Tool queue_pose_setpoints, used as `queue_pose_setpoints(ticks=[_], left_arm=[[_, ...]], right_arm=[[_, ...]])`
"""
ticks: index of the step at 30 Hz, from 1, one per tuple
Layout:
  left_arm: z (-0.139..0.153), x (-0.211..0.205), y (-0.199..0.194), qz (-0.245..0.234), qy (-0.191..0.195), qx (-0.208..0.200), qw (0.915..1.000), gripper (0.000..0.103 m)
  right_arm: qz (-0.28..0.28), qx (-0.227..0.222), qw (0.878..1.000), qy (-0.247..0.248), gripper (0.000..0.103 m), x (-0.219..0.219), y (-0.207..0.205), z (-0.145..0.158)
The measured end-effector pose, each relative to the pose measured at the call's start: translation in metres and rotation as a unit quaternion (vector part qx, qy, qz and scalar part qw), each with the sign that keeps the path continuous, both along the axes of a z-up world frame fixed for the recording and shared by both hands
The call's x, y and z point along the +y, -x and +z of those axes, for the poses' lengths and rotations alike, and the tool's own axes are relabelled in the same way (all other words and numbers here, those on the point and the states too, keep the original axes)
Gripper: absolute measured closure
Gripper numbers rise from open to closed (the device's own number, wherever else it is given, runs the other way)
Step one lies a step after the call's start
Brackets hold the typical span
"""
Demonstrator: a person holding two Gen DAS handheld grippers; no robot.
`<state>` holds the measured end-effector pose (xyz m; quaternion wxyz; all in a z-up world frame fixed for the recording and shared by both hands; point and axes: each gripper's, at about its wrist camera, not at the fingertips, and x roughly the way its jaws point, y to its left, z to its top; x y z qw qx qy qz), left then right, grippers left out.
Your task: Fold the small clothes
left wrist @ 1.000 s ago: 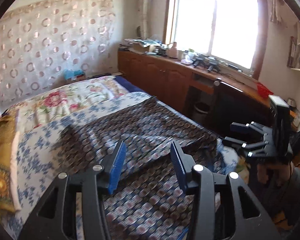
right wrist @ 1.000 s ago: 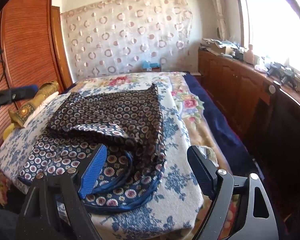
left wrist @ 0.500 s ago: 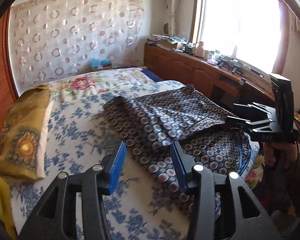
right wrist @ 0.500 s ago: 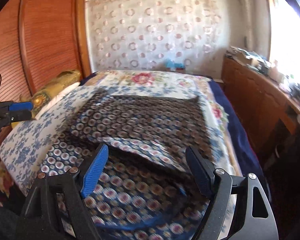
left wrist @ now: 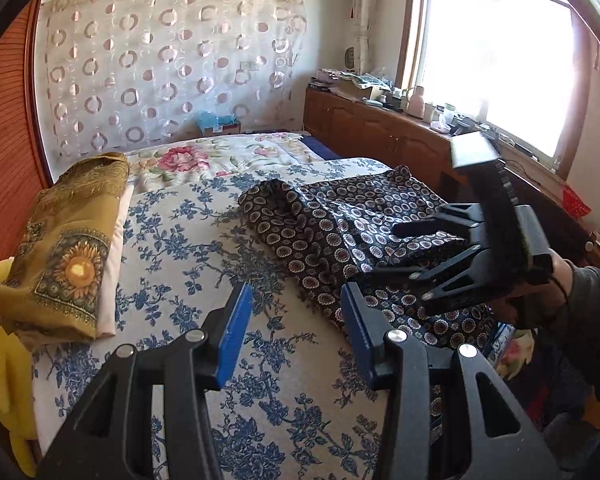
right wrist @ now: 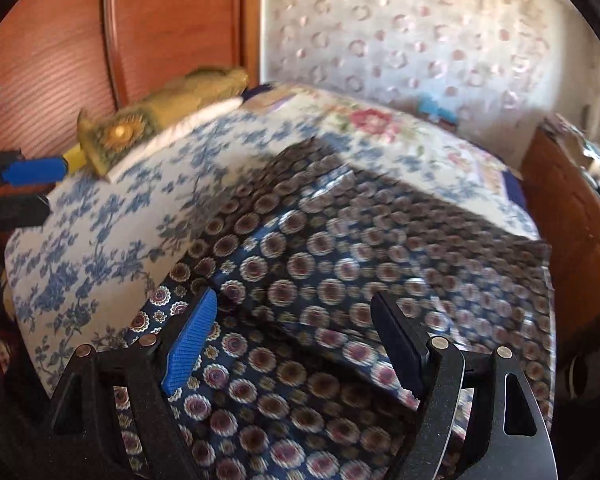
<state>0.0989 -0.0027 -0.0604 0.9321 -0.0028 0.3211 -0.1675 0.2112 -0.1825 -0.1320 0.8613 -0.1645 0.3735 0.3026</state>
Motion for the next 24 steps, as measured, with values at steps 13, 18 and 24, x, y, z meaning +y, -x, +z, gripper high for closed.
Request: queue_pose_setpoints(ticks=[13, 18, 24], left_arm=[[-0.009, 0.001, 0.000, 0.000, 0.008, 0.007, 0.9999, 0.058], [-0.011, 0.000, -0.001, -0.002, 0.008, 0.008, 0.9999, 0.058], [-0.013, -0.004, -0.002, -0.007, 0.006, 0.011, 0.9999, 0.058]], right_arm=[[0.005, 0.020, 0.999, 0.048, 0.076, 0.005, -0.027, -0.025], [-0.003, 0.009, 1.000, 0.020, 0.097, -0.009, -0.031, -0.011], [-0.053, -0.013, 0.998, -0.042, 0.098, -0.046, -0.053, 0.027]])
